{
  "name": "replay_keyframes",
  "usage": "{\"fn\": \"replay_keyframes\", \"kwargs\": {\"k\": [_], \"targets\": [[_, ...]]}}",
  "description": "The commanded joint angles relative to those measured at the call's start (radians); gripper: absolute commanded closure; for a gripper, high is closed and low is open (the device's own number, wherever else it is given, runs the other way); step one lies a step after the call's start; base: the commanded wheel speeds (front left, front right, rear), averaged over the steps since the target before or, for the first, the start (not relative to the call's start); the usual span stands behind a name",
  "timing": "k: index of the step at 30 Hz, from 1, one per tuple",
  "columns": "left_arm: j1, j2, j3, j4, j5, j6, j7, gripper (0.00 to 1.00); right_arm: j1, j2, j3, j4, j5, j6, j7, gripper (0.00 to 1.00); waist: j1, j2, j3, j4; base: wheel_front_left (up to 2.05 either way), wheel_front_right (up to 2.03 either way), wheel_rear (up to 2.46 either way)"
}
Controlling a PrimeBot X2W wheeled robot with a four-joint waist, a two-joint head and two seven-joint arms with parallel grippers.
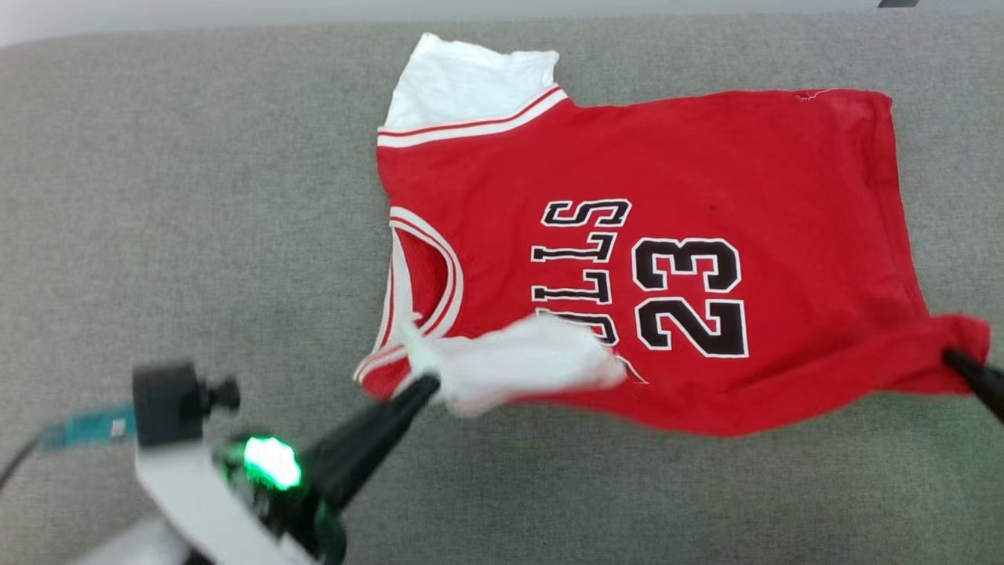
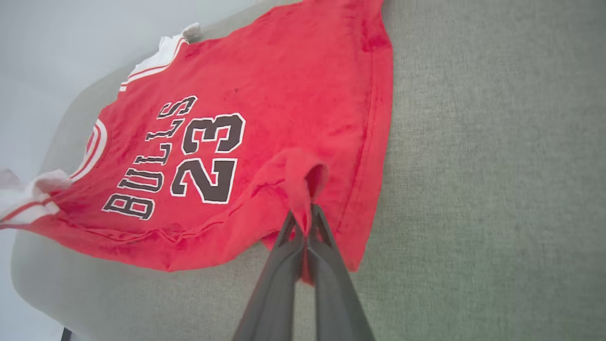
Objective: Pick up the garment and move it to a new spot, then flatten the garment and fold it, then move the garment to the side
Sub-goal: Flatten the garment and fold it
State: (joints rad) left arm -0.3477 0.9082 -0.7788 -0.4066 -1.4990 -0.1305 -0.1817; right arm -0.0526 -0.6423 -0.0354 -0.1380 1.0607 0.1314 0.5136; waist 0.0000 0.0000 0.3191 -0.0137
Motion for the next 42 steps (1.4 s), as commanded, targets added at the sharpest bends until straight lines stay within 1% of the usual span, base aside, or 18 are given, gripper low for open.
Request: {"fn": "replay_keyframes", "kwargs": {"k": [1, 3, 5, 8, 11, 13, 16, 19, 24, 29, 32, 33, 34, 35, 36, 39, 42], "targets": [[-0.032, -0.020, 0.002, 0.011, -0.013, 0.000, 0.011, 1.00, -0.031, 0.014, -0.004, 0.011, -0.012, -0.002, 0.005, 1.00, 0.0000, 0.0000, 0.009, -0.005, 0.00, 0.00, 0.00], [-0.100, -0.037, 0.017, 0.065, -0.035, 0.000, 0.039, 1.00, -0.089, 0.041, -0.008, 0.041, -0.040, -0.002, 0.014, 1.00, 0.0000, 0.0000, 0.023, -0.010, 0.00, 0.00, 0.00], [-0.165, -0.070, 0.029, 0.118, -0.059, 0.000, 0.066, 1.00, -0.148, 0.065, -0.010, 0.075, -0.067, -0.002, 0.013, 1.00, 0.0000, 0.0000, 0.039, -0.014, 0.00, 0.00, 0.00], [-0.246, -0.102, 0.050, 0.225, -0.080, 0.000, 0.097, 1.00, -0.227, 0.100, -0.007, 0.126, -0.102, -0.002, 0.013, 1.00, 0.0000, 0.0000, 0.062, -0.023, 0.00, 0.00, 0.00], [-0.309, -0.131, 0.055, 0.354, -0.065, 0.000, 0.116, 1.00, -0.287, 0.124, 0.000, 0.170, -0.124, -0.002, 0.011, 1.00, 0.0000, 0.0000, 0.084, -0.029, 0.00, 0.00, 0.00], [-0.342, -0.158, 0.058, 0.446, -0.057, 0.000, 0.110, 1.00, -0.313, 0.136, -0.001, 0.198, -0.138, -0.002, 0.004, 1.00, 0.0000, 0.0000, 0.097, -0.031, 0.00, 0.00, 0.00], [-0.377, -0.193, 0.051, 0.532, -0.055, 0.000, 0.118, 1.00, -0.339, 0.151, 0.018, 0.224, -0.150, -0.002, 0.001, 1.00, 0.0000, 0.0000, 0.118, -0.038, 0.00, 0.00, 0.00], [-0.389, -0.206, 0.036, 0.574, -0.050, 0.000, 0.132, 1.00, -0.358, 0.162, 0.036, 0.241, -0.158, -0.002, -0.016, 1.00, 0.0000, 0.0000, 0.137, -0.046, 0.00, 0.00, 0.00], [-0.392, -0.201, 0.009, 0.619, -0.034, 0.000, 0.152, 1.00, -0.389, 0.166, 0.066, 0.279, -0.162, -0.002, -0.047, 1.00, 0.0000, 0.0000, 0.163, -0.053, 0.00, 0.00, 0.00], [-0.391, -0.195, -0.040, 0.648, -0.007, 0.001, 0.181, 1.00, -0.420, 0.162, 0.095, 0.309, -0.177, -0.002, -0.097, 1.00, 0.0000, 0.0000, 0.174, -0.054, 0.00, 0.00, 0.00], [-0.395, -0.189, -0.069, 0.669, 0.017, 0.002, 0.180, 1.00, -0.432, 0.156, 0.112, 0.329, -0.182, -0.002, -0.125, 1.00, 0.0000, 0.0000, 0.171, -0.052, 0.00, 0.00, 0.00], [-0.397, -0.189, -0.077, 0.676, 0.028, 0.002, 0.175, 0.87, -0.432, 0.154, 0.119, 0.337, -0.185, -0.002, -0.133, 0.91, 0.0000, 0.0000, 0.166, -0.050, 0.00, 0.00, 0.00], [-0.399, -0.186, -0.083, 0.686, 0.040, 0.002, 0.164, 0.53, -0.432, 0.152, 0.123, 0.343, -0.191, -0.002, -0.147, 0.65, 0.0000, 0.0000, 0.161, -0.049, 0.00, 0.00, 0.00], [-0.403, -0.184, -0.085, 0.693, 0.046, 0.002, 0.151, 0.01, -0.431, 0.151, 0.124, 0.352, -0.197, -0.002, -0.162, 0.20, 0.0000, 0.0000, 0.155, -0.047, 0.00, 0.00, 0.00], [-0.407, -0.183, -0.087, 0.695, 0.045, 0.002, 0.142, 0.00, -0.429, 0.149, 0.126, 0.358, -0.201, -0.002, -0.177, 0.00, 0.0000, 0.0000, 0.147, -0.045, 0.00, 0.00, 0.00], [-0.419, -0.173, -0.096, 0.686, 0.060, 0.002, 0.127, 0.00, -0.416, 0.142, 0.130, 0.364, -0.211, -0.002, -0.205, 0.00, 0.0000, 0.0000, 0.130, -0.042, 0.00, 0.00, 0.00], [-0.439, -0.148, -0.112, 0.657, 0.085, 0.001, 0.110, 0.00, -0.386, 0.138, 0.119, 0.364, -0.206, -0.002, -0.248, 0.00, 0.0000, 0.0000, 0.092, -0.034, 0.00, 0.00, 0.00]]}}
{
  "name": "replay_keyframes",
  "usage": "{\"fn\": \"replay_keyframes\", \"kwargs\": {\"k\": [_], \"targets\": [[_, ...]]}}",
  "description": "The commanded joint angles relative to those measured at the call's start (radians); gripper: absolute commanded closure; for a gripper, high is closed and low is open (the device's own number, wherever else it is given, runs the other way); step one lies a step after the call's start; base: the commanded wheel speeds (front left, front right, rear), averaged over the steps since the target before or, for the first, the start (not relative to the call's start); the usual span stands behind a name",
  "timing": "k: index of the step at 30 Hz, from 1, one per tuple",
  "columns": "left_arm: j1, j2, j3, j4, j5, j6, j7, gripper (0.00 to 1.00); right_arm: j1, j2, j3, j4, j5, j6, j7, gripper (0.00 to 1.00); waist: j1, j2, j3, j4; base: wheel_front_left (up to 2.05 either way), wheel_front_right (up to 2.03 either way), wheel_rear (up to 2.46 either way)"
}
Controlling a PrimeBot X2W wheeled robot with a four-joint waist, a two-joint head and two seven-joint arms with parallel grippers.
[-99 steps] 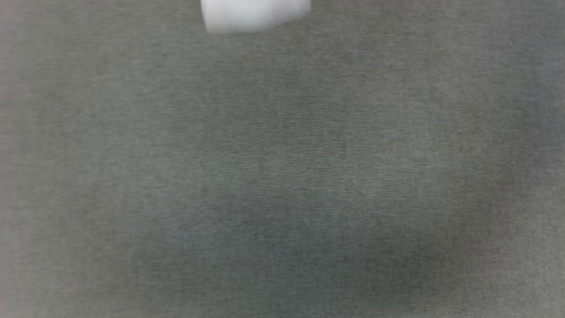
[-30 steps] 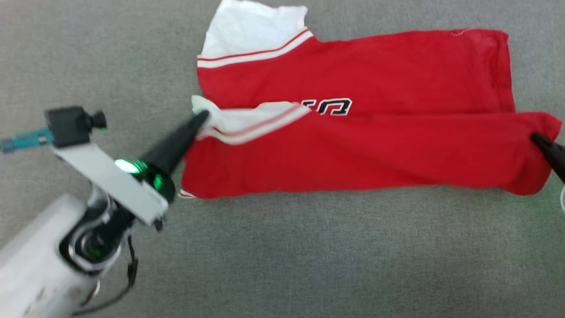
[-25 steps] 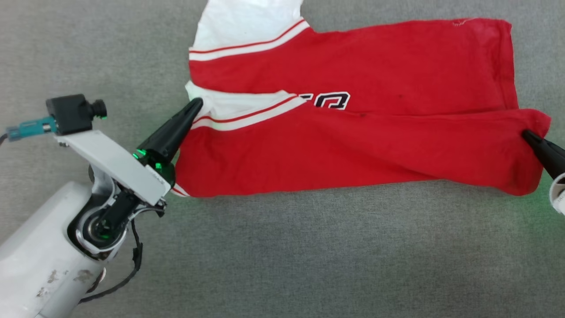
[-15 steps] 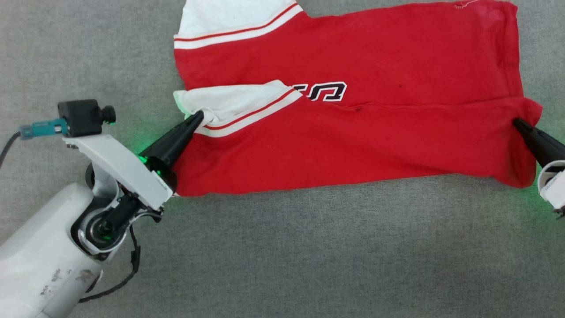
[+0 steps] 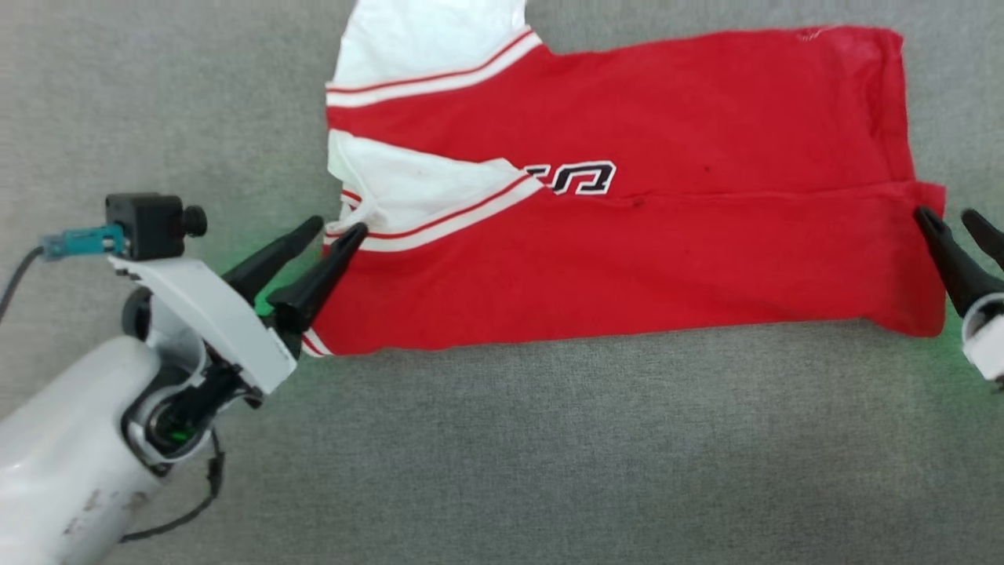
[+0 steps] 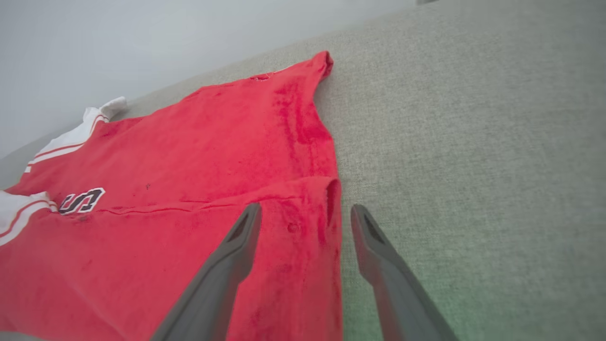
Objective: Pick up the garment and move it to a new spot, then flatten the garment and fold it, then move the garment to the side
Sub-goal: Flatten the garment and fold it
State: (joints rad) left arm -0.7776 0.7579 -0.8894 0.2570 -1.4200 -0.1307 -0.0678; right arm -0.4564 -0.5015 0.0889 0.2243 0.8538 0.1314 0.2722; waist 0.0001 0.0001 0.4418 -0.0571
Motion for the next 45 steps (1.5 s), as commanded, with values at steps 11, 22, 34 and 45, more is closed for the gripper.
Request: {"fn": "replay_keyframes", "kwargs": {"k": [11, 22, 34, 45], "targets": [[-0.100, 0.135, -0.106, -0.070, 0.059, 0.077, 0.280, 0.00, 0.126, -0.005, -0.082, -0.039, -0.002, -0.002, -0.071, 0.00, -0.0001, -0.0001, -0.137, 0.035, 0.00, 0.00, 0.00], [-0.131, 0.150, -0.175, -0.134, -0.056, 0.196, 0.621, 0.00, 0.115, 0.030, -0.069, -0.094, -0.027, -0.002, -0.026, 0.00, -0.0001, -0.0001, -0.112, -0.012, 0.00, 0.00, 0.00], [-0.062, 0.071, -0.174, 0.042, -0.153, 0.097, 0.624, 0.91, 0.097, 0.026, -0.077, -0.120, -0.038, -0.002, -0.007, 0.00, -0.0001, -0.0001, -0.052, -0.076, 0.00, 0.00, 0.00], [-0.071, 0.046, -0.158, 0.046, -0.162, 0.029, 0.612, 1.00, 0.022, -0.104, 0.114, -0.120, -0.123, -0.002, 0.313, 0.00, -0.0001, -0.0001, -0.033, -0.045, 0.00, 0.00, 0.00]]}}
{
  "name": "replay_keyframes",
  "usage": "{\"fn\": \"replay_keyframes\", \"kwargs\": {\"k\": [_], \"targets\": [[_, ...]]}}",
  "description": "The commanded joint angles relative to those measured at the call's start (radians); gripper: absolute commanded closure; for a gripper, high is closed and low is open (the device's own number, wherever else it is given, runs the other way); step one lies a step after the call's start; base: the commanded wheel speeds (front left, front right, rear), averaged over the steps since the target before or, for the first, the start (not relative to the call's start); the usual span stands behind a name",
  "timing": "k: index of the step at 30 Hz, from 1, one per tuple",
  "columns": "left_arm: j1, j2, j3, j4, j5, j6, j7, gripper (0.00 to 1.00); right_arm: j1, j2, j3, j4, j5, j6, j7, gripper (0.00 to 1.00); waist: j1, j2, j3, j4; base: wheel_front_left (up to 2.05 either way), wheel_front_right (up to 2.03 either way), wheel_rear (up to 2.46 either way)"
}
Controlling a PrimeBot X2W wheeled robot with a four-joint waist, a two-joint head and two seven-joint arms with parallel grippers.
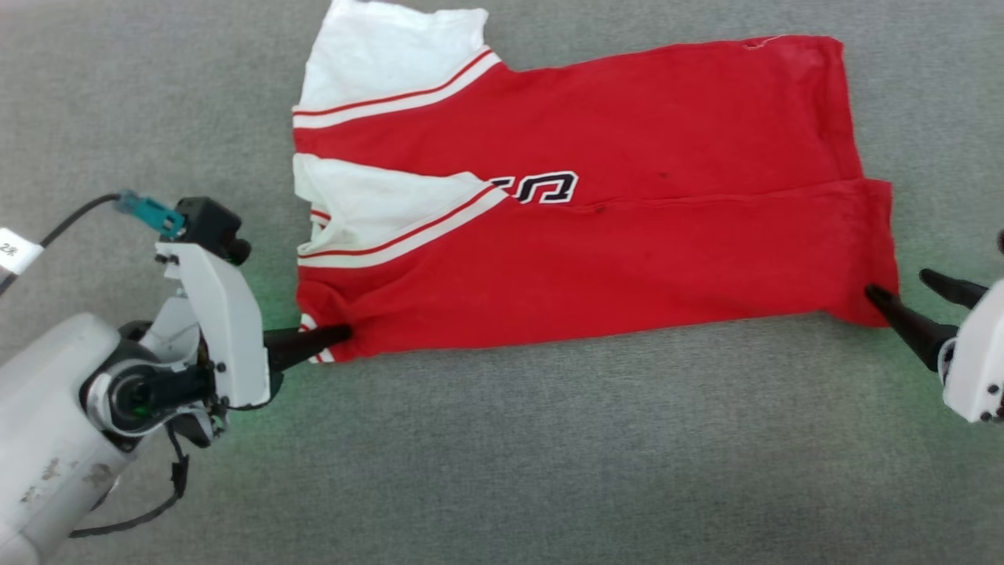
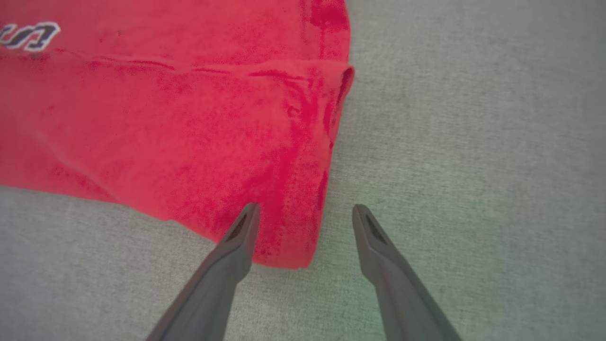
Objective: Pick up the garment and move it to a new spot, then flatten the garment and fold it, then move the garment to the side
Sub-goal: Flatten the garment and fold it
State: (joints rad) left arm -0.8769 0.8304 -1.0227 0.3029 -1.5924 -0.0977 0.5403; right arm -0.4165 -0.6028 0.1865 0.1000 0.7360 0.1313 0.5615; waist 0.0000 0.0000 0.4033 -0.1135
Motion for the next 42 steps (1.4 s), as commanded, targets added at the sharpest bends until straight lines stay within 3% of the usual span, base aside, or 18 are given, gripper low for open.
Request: {"fn": "replay_keyframes", "kwargs": {"k": [1, 10, 11, 12, 13, 14, 19, 25, 34, 35, 36, 37, 38, 41, 42], "targets": [[0.028, -0.029, -0.026, -0.004, 0.013, -0.005, 0.001, 1.00, -0.041, -0.008, 0.024, 0.017, -0.009, -0.001, 0.056, 0.00, 0.0000, 0.0000, 0.008, 0.017, 0.00, 0.00, 0.00], [0.015, -0.046, -0.022, -0.021, 0.041, -0.019, -0.026, 1.00, -0.153, 0.032, 0.067, 0.173, -0.038, -0.001, 0.262, 0.00, 0.0000, 0.0000, 0.039, 0.061, 0.00, 0.00, 0.00], [0.015, -0.048, -0.021, -0.021, 0.041, -0.019, -0.030, 1.00, -0.151, 0.037, 0.083, 0.176, -0.037, -0.001, 0.278, 0.04, 0.0000, 0.0000, 0.039, 0.063, 0.00, 0.00, 0.00], [0.017, -0.049, -0.020, -0.021, 0.042, -0.020, -0.033, 1.00, -0.152, 0.042, 0.093, 0.174, -0.026, 0.000, 0.288, 0.55, 0.0000, 0.0000, 0.039, 0.065, 0.00, 0.00, 0.00], [0.018, -0.049, -0.019, -0.023, 0.045, -0.021, -0.037, 1.00, -0.151, 0.049, 0.092, 0.174, -0.014, 0.000, 0.292, 0.88, 0.0000, 0.0000, 0.039, 0.067, 0.00, 0.00, 0.00], [0.020, -0.050, -0.019, -0.023, 0.047, -0.021, -0.039, 1.00, -0.148, 0.051, 0.091, 0.173, -0.009, 0.000, 0.296, 1.00, 0.0000, 0.0000, 0.037, 0.068, 0.00, 0.00, 0.00], [0.051, -0.027, -0.004, -0.050, 0.046, -0.023, -0.087, 1.00, -0.115, 0.017, 0.055, 0.152, 0.015, -0.001, 0.269, 1.00, 0.0000, 0.0000, 0.006, 0.068, 0.00, 0.00, 0.00], [0.137, 0.058, 0.019, -0.178, 0.027, -0.025, -0.163, 1.00, -0.030, -0.023, 0.016, 0.086, 0.062, -0.001, 0.287, 1.00, 0.0000, 0.0000, -0.048, 0.068, 0.00, 0.00, 0.00], [0.262, 0.188, 0.013, -0.399, 0.029, 0.029, -0.236, 1.00, 0.140, -0.067, -0.058, -0.043, 0.096, -0.001, 0.333, 1.00, 0.0000, 0.0000, -0.077, 0.081, 0.00, 0.00, 0.00], [0.270, 0.190, 0.012, -0.414, 0.029, 0.035, -0.241, 1.00, 0.157, -0.063, -0.076, -0.057, 0.095, -0.001, 0.327, 0.90, 0.0000, 0.0000, -0.079, 0.084, 0.00, 0.00, 0.00], [0.277, 0.193, 0.010, -0.427, 0.029, 0.037, -0.246, 1.00, 0.170, -0.060, -0.089, -0.073, 0.087, -0.001, 0.319, 0.67, 0.0000, 0.0000, -0.081, 0.086, 0.00, 0.00, 0.00], [0.283, 0.194, 0.010, -0.433, 0.029, 0.044, -0.252, 1.00, 0.183, -0.056, -0.103, -0.091, 0.077, -0.001, 0.309, 0.17, 0.0000, 0.0000, -0.083, 0.087, 0.00, 0.00, 0.00], [0.284, 0.195, 0.013, -0.435, 0.037, 0.048, -0.262, 0.74, 0.195, -0.049, -0.118, -0.102, 0.073, -0.001, 0.294, 0.00, 0.0000, 0.0000, -0.086, 0.089, 0.00, 0.00, 0.00], [0.298, 0.196, 0.020, -0.443, 0.033, 0.054, -0.292, 0.00, 0.221, -0.022, -0.161, -0.139, 0.055, -0.001, 0.263, 0.00, 0.0000, 0.0000, -0.098, 0.089, 0.00, 0.00, 0.00], [0.304, 0.204, 0.025, -0.445, 0.030, 0.059, -0.303, 0.00, 0.228, -0.014, -0.177, -0.151, 0.050, -0.001, 0.251, 0.00, 0.0000, 0.0000, -0.102, 0.088, 0.00, 0.00, 0.00]]}}
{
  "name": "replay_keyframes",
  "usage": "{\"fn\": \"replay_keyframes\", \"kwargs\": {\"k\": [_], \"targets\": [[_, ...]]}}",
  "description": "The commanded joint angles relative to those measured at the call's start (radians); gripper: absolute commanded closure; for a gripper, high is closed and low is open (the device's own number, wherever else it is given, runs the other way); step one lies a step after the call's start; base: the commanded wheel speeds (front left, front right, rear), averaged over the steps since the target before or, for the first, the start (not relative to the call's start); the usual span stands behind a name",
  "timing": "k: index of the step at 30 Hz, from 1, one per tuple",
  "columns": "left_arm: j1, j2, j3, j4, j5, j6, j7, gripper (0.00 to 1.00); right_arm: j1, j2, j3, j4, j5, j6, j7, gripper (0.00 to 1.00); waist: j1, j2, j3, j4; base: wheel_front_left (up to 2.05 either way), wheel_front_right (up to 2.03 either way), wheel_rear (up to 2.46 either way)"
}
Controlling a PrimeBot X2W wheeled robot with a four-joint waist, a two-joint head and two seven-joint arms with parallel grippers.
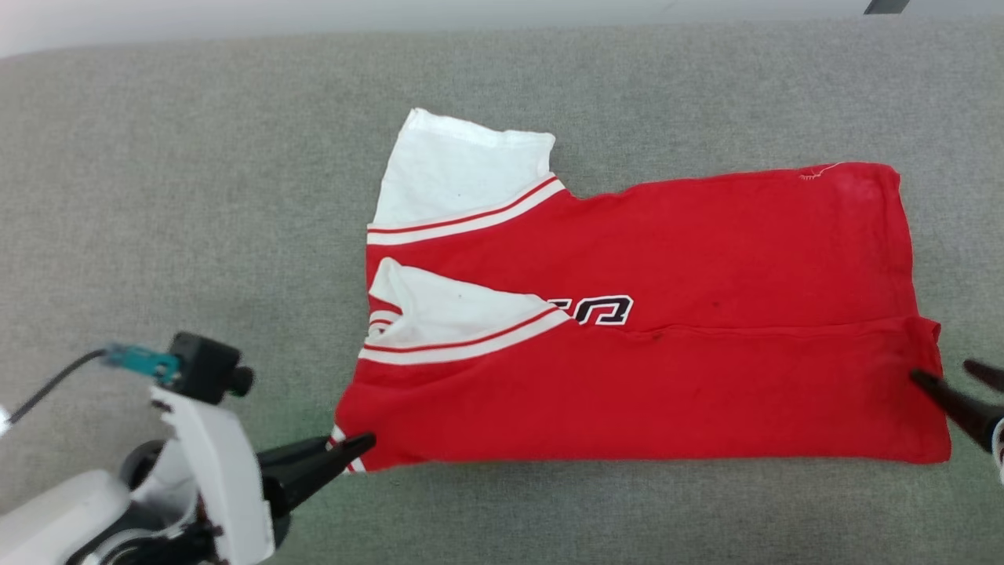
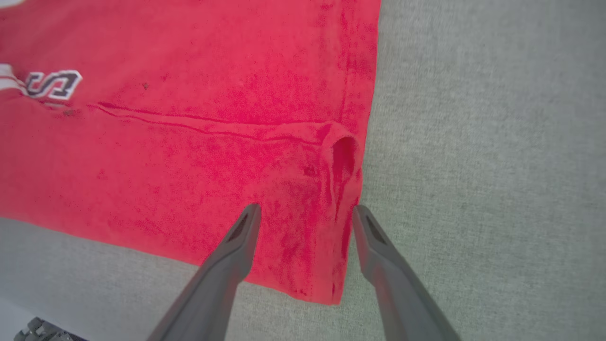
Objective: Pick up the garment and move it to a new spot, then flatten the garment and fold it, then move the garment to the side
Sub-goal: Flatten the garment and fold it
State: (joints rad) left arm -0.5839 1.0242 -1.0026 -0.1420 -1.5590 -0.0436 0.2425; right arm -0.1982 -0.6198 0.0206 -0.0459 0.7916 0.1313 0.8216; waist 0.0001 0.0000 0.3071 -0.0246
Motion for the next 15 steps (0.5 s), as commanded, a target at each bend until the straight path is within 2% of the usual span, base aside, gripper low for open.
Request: {"fn": "replay_keyframes", "kwargs": {"k": [1, 5, 9, 12, 15], "targets": [[0.019, 0.018, 0.009, -0.005, -0.006, 0.007, -0.017, 0.00, 0.014, 0.011, -0.025, -0.021, -0.015, -0.001, -0.024, 0.00, -0.0001, 0.0000, -0.010, -0.002, 0.00, 0.00, 0.00], [0.037, 0.051, 0.041, -0.017, -0.008, 0.030, -0.084, 0.00, -0.008, 0.062, -0.063, -0.076, -0.058, -0.001, -0.156, 0.00, -0.0001, 0.0000, -0.017, -0.008, 0.00, 0.00, 0.00], [0.012, 0.074, 0.085, 0.019, 0.053, 0.073, -0.177, 0.00, -0.061, 0.116, -0.037, -0.077, -0.138, -0.001, -0.374, 0.00, -0.0001, 0.0000, -0.011, -0.017, 0.00, 0.00, 0.00], [-0.027, 0.050, 0.100, 0.067, 0.132, 0.113, -0.236, 0.00, -0.098, 0.154, 0.000, -0.044, -0.175, -0.001, -0.549, 0.00, -0.0001, 0.0000, -0.006, -0.033, 0.00, 0.00, 0.00], [-0.092, 0.018, 0.111, 0.133, 0.207, 0.127, -0.266, 0.00, -0.131, 0.172, 0.045, -0.006, -0.225, -0.001, -0.687, 0.00, -0.0001, 0.0000, 0.004, -0.059, 0.00, 0.00, 0.00]]}}
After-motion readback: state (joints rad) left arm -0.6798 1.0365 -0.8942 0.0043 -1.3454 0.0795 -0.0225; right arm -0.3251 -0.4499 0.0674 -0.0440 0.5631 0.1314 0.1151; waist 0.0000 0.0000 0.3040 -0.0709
